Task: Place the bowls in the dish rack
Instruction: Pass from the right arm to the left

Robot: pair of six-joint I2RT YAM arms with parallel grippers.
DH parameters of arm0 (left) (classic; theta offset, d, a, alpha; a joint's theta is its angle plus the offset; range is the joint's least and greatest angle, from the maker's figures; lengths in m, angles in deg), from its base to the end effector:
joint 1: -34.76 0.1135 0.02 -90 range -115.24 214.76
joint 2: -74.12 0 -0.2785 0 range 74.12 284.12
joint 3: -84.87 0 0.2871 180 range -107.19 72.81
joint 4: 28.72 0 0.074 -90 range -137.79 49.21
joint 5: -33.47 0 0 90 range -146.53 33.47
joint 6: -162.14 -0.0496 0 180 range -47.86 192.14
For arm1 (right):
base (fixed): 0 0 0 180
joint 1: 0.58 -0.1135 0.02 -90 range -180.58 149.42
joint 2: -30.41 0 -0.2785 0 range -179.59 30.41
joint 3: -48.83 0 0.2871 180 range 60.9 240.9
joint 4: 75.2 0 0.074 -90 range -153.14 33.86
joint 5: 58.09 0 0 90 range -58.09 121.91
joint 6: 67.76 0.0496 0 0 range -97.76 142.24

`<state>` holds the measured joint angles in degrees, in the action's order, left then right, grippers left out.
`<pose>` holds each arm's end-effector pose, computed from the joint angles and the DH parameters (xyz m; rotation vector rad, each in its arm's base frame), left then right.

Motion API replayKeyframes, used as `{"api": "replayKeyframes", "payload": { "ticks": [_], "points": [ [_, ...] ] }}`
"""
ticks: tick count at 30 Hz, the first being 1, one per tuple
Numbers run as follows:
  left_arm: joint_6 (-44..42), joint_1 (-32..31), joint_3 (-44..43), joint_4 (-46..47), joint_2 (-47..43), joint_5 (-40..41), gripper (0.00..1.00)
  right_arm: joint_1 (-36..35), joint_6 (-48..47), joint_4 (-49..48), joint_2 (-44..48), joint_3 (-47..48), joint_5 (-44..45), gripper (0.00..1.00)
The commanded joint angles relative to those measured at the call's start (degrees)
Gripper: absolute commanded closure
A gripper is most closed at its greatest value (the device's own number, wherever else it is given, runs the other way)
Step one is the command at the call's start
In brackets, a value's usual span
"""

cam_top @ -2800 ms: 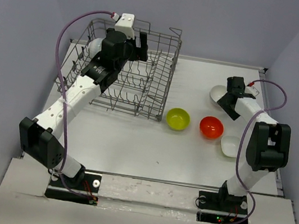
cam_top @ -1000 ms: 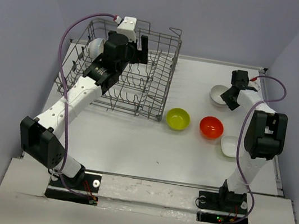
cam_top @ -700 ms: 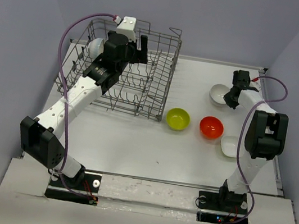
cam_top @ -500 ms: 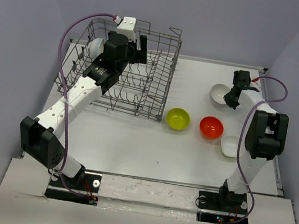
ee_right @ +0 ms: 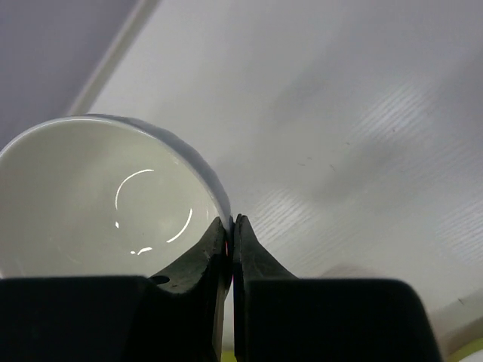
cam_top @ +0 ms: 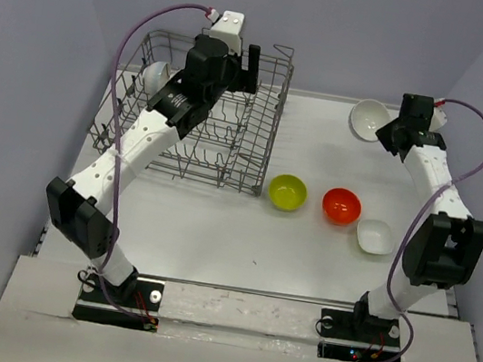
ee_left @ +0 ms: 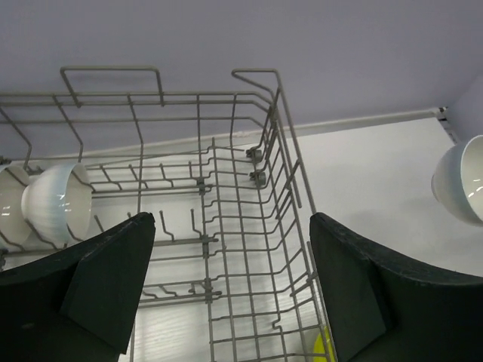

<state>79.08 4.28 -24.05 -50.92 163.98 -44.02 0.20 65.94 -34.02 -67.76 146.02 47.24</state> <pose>0.3613 -0.2002 0.4790 0.1664 1.6256 -0.3248 0.4367 -0.0191 0.3025 0.9856 2.0518 0.0841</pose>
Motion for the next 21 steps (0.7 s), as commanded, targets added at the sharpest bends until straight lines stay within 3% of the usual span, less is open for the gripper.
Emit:
{"api": "replayKeyframes", "payload": {
  "ticks": [1,8,13,21],
  "points": [
    [-0.8,-1.9,-7.1,-2.5,2.1,0.2,0.07,0.5,-0.4,-3.1,9.1,4.0,-6.8,0.99],
    [2.8,-3.0,-14.5,-5.0,7.6,-10.2,0.07,-3.1,-3.4,-0.8,15.9,6.2,-10.8,0.99],
    [7.9,-3.9,-13.4,-1.7,7.6,-22.1,0.09,-6.7,-4.5,-0.7,18.0,4.9,-10.9,0.99],
    [9.8,-8.5,-16.1,-1.6,8.4,-21.4,0.09,-15.5,-5.8,-1.1,18.2,3.1,-3.5,0.99]
  ]
}}
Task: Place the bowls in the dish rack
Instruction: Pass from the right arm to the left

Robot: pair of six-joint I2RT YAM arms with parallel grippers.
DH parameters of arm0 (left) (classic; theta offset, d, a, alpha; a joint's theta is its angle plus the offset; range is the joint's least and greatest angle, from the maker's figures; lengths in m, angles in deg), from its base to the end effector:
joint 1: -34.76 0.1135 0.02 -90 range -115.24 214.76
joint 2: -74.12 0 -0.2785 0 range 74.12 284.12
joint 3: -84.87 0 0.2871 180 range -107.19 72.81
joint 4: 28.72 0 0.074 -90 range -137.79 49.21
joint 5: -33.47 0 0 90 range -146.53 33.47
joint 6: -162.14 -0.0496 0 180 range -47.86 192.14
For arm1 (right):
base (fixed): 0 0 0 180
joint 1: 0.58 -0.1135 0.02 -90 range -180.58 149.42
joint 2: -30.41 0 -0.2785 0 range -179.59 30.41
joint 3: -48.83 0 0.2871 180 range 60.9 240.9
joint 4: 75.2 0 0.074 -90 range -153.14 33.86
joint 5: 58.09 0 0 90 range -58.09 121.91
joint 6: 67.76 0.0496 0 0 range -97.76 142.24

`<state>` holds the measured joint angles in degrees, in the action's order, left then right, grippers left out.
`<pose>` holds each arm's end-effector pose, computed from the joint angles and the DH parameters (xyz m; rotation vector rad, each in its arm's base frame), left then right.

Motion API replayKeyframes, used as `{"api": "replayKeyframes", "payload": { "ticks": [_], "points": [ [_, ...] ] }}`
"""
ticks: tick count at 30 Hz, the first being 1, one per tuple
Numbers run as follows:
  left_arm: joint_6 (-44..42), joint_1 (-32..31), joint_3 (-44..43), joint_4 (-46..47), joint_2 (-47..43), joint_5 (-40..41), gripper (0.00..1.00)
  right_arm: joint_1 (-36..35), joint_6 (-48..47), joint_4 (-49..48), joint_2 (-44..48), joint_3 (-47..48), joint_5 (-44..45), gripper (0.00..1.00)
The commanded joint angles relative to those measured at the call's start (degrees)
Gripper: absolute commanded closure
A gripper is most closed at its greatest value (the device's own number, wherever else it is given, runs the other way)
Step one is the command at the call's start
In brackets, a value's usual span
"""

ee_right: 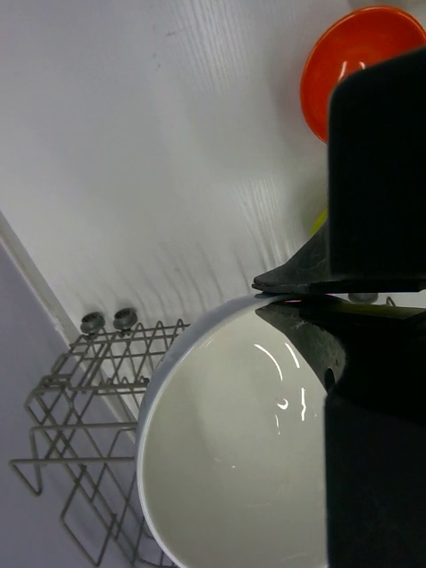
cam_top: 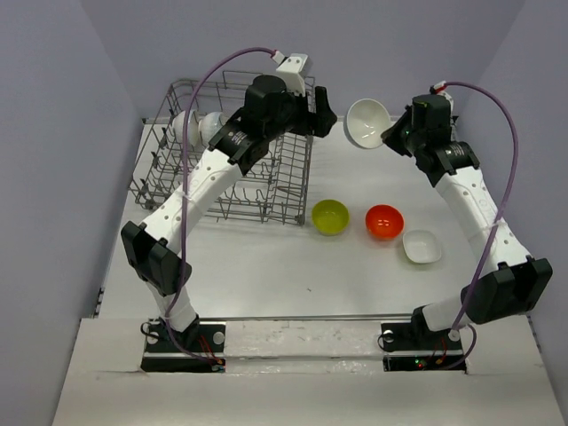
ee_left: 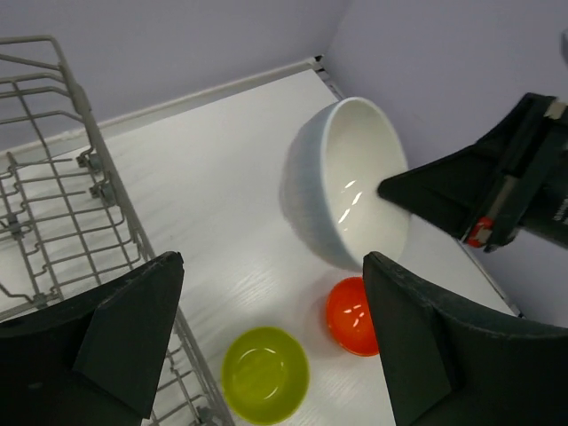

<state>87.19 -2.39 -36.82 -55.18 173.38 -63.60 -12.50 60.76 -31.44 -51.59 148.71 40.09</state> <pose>0.3575 -0.2785 0.4893 0.4216 1.6485 -0.7908 0.3588 0.0685 0.4237 0.5583 1.9644 0.4125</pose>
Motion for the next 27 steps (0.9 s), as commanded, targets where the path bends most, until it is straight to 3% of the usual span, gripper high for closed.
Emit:
{"api": "replayKeyframes", "payload": {
  "ticks": [1,5,18,27],
  "points": [
    [1.6,-2.3,-3.6,2.5,-0.8,-1.2,0.09,-2.8,-0.8,-3.7,1.9,0.4,4.2,0.99],
    [1.4,-4.8,-3.6,2.4,-0.5,0.1,0.09,-4.2,-1.2,-3.8,1.2,0.7,5.2,0.99],
    [-4.9,-12.0,-19.7,-10.7,10.2,24.2,0.11,-8.3,-1.3,-3.2,0.4,3.1,7.1,0.99],
    [-5.6,-12.2,-20.4,-13.1,10.6,33.3,0.14,-8.8,-1.2,-2.4,0.2,4.6,7.8,0.99]
  ]
}}
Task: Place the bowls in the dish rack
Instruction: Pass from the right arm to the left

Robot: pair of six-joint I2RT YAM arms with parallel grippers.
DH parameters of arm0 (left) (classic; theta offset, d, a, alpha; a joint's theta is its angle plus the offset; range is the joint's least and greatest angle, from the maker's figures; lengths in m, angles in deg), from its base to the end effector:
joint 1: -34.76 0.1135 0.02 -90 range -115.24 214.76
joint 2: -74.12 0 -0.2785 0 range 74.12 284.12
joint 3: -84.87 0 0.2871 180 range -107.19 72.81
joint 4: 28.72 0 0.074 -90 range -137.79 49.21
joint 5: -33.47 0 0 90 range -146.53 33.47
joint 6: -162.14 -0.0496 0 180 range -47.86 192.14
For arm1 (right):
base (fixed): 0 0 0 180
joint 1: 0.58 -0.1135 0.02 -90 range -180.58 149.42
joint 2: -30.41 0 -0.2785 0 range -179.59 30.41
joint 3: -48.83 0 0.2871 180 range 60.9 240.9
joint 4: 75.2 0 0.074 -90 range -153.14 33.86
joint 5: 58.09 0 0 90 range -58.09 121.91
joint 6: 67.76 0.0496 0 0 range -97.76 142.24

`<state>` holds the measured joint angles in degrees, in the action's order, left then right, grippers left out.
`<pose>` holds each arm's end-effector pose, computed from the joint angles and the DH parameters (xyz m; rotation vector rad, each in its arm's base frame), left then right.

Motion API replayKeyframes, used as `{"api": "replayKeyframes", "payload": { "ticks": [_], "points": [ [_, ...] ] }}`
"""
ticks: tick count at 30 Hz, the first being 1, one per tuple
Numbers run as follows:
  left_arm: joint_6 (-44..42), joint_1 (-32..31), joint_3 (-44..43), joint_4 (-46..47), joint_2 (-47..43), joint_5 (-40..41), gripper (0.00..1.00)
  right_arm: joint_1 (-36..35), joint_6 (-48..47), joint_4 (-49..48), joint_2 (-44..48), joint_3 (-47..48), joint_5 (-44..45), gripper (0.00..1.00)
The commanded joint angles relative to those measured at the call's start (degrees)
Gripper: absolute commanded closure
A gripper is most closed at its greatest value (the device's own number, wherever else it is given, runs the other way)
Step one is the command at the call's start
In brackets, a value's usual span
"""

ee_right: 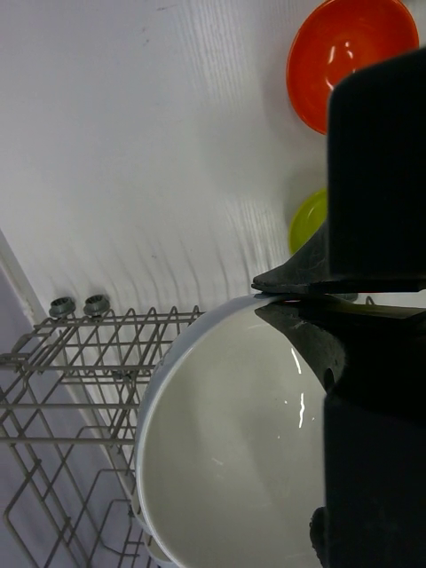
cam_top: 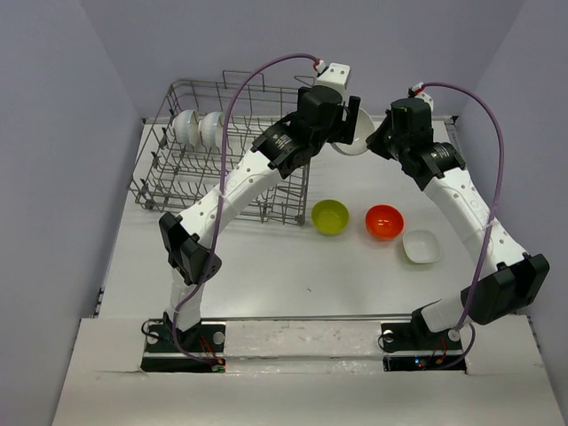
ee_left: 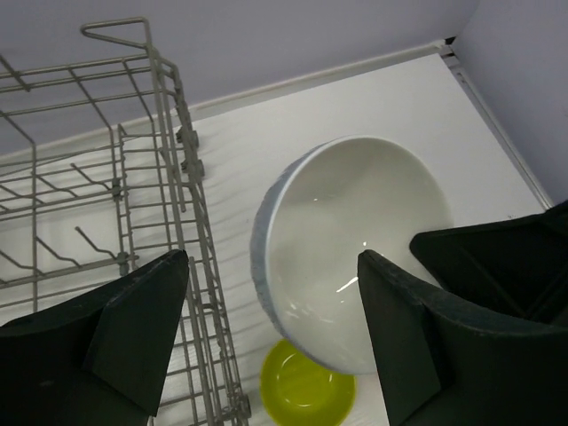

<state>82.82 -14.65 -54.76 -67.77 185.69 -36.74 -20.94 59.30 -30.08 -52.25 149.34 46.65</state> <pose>0.3343 -0.3644 0.4845 0.3439 1.7401 -0.4596 0.3476 0.1155 0.4218 0.4561 1.9981 0.3665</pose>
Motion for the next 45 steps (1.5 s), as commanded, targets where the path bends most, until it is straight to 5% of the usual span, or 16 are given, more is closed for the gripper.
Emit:
{"api": "replayKeyframes", "payload": {
  "ticks": [1,6,20,45],
  "points": [
    [-1.3,0.1,-2.4,-0.8,-1.7,7.3,0.14,-0.4,0.4,-3.8,0.8,3.9,1.3,0.99],
    [-2.0,0.0,-2.0,-1.5,-1.5,8.8,0.18,-0.9,0.6,-3.8,0.7,4.3,1.3,0.99],
    [-1.8,0.0,-4.9,-3.1,1.3,8.3,0.47,-3.0,0.3,-2.9,-0.7,6.6,2.8,0.99],
    [-2.7,0.0,-4.8,-4.8,1.1,12.4,0.68,-5.8,-0.7,-2.1,-2.3,8.6,6.0,0.99]
  ]
}}
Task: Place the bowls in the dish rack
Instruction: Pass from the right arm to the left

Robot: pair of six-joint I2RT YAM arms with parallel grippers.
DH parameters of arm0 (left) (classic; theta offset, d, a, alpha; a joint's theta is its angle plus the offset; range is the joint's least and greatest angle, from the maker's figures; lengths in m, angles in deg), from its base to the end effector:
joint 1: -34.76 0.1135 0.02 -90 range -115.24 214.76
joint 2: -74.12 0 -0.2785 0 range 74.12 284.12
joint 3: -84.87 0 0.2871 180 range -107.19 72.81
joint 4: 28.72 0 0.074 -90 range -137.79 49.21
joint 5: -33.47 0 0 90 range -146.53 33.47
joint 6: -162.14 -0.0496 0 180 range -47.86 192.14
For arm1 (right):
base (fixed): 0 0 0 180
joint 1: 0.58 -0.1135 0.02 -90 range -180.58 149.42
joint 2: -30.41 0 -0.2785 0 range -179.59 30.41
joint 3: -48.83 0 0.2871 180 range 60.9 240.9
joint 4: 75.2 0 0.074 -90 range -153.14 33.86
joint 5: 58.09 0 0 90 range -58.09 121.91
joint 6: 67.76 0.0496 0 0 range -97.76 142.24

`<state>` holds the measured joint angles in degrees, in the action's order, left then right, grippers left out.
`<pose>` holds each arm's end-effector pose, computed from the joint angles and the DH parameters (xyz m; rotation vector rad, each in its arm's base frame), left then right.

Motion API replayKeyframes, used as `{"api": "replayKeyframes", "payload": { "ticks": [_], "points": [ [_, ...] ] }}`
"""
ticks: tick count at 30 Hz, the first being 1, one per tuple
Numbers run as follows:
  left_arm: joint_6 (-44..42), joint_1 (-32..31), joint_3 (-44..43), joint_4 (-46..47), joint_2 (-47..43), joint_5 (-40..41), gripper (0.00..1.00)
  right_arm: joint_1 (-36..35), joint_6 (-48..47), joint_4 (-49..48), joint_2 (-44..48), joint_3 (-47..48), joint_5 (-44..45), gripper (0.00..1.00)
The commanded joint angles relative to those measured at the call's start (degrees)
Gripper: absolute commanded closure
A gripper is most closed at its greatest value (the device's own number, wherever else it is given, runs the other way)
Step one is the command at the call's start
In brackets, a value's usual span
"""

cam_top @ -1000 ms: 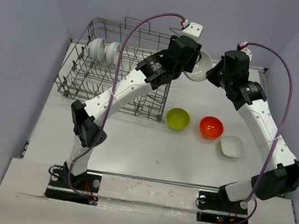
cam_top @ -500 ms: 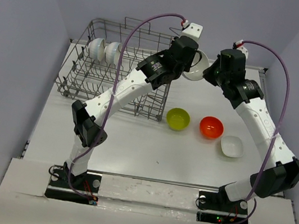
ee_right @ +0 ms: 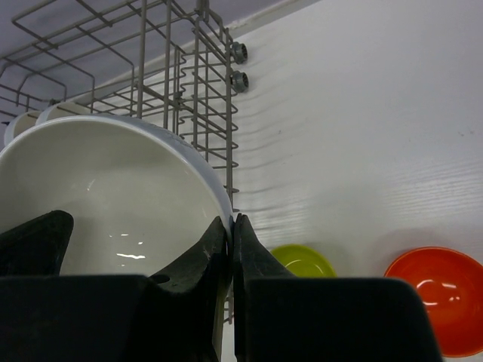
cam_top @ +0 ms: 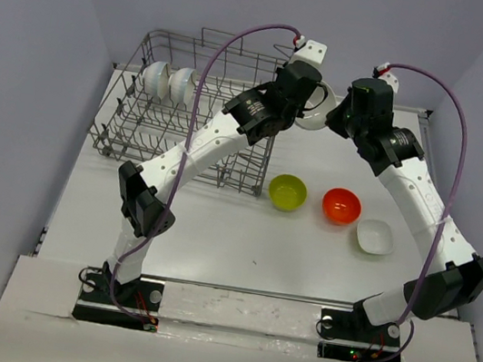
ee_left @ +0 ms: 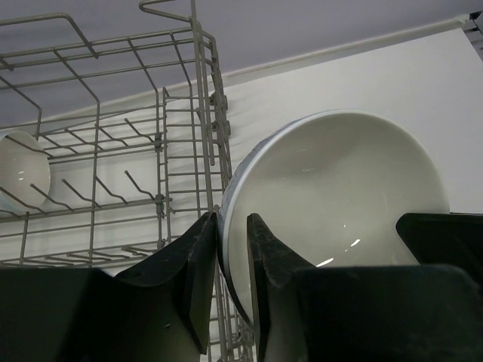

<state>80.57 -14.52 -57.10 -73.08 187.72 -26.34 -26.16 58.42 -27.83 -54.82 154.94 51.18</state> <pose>0.3428 -0.3600 0.4729 0.2822 1.7950 -0.2270 0.3437 0.1464 0.4395 0.3962 1.9832 0.3459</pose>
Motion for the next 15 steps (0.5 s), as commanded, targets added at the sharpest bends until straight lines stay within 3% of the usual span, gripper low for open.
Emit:
{"api": "replayKeyframes", "payload": {
  "ticks": [1,11,15],
  "points": [
    [-0.6,-0.1,-2.5,0.5,-1.0,2.1,0.68,-0.6,0.3,-4.4,0.3,2.9,1.4,0.99],
    [-1.3,-0.1,-2.6,0.4,-1.3,3.1,0.68,-0.6,0.0,-4.5,0.2,2.0,2.2,0.99],
    [-1.6,-0.1,-2.8,0.0,-0.8,3.0,0.76,-0.6,0.0,-4.5,0.2,2.2,2.0,0.99]
  ]
}}
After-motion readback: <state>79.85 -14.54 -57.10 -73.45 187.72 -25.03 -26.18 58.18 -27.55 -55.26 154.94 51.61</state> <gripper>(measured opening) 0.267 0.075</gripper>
